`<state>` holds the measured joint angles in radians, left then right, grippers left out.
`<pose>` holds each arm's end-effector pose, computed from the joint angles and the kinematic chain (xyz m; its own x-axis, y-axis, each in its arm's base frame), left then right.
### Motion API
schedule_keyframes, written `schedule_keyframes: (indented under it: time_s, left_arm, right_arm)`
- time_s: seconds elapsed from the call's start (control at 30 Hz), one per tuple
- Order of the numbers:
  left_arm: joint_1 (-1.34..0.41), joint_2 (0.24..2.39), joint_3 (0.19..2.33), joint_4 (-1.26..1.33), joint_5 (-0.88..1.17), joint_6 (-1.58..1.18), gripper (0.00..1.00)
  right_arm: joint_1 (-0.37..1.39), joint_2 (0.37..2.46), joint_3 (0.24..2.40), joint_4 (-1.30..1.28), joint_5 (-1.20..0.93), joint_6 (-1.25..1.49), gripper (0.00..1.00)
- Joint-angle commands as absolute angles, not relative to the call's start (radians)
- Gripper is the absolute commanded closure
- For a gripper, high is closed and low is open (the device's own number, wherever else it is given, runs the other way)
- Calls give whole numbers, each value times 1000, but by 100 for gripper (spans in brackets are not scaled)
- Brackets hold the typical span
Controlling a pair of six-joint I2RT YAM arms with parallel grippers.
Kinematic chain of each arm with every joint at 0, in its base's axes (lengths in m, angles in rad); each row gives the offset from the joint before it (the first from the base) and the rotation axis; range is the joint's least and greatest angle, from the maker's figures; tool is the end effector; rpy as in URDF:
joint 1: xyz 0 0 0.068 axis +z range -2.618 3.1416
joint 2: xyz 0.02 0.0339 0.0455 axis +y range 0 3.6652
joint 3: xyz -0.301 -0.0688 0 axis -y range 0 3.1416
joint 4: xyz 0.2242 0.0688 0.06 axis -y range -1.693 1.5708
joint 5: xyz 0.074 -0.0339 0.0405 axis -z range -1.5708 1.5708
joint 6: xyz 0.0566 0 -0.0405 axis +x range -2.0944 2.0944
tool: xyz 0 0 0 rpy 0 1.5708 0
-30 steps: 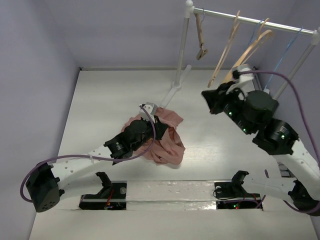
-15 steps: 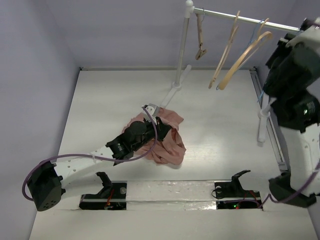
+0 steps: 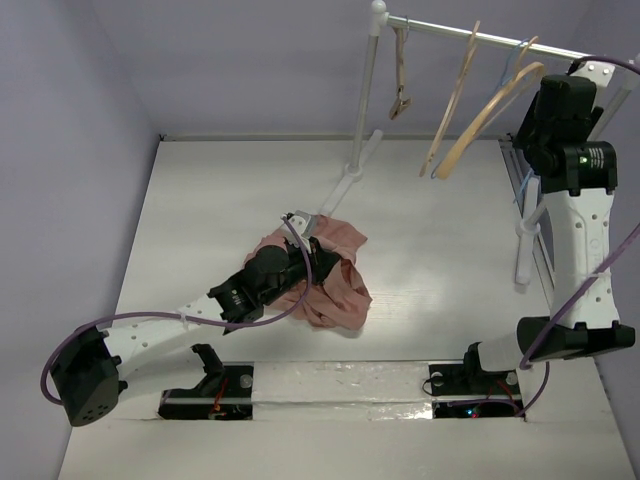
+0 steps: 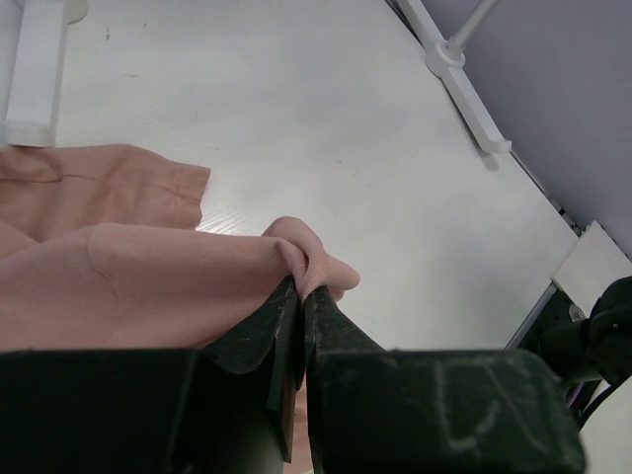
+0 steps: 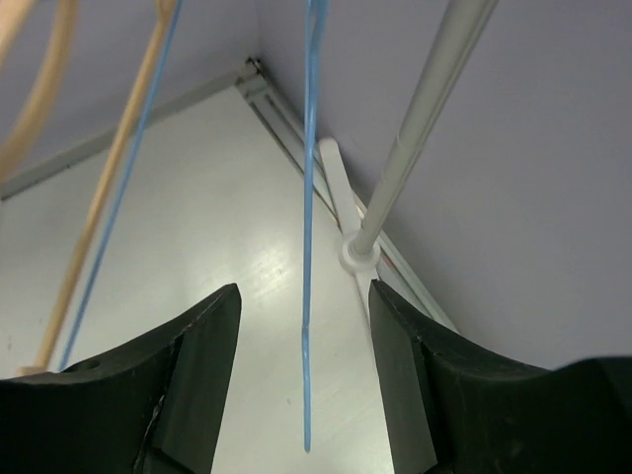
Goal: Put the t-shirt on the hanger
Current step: Pick up the hanger from the clothesline.
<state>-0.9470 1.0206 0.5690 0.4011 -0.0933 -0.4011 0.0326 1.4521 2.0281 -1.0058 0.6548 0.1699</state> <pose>0.1332 -0.1761 0.3196 -0.3214 -0.2188 -0.9213 0.6824 0.6209 -0.3856 0.2488 -0.0264 0.5353 -0.3213 0.1237 -0.9389 0.5903 0.8014 -0.0964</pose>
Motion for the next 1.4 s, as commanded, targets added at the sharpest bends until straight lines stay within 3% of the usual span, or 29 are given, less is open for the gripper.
schedule_keyframes:
  time_s: [0.0,0.63,1.23,1.37]
  left_arm:
    - [-948,996,566,469,-71,-390,100]
    - [-948,992,555,483,-54,-383,100]
    - [-948,980,549,494,-38,-387,100]
    - [-948,980,548,499,-38,-390,100]
  right_arm:
    - [3,1385,1988,-945,635,193,40]
    - [-117,1551,2091,-913,457,138,51]
    - [-117,1537,2074,-904,474,126,86]
    - [-117,1514,2072,-899,477,120,99]
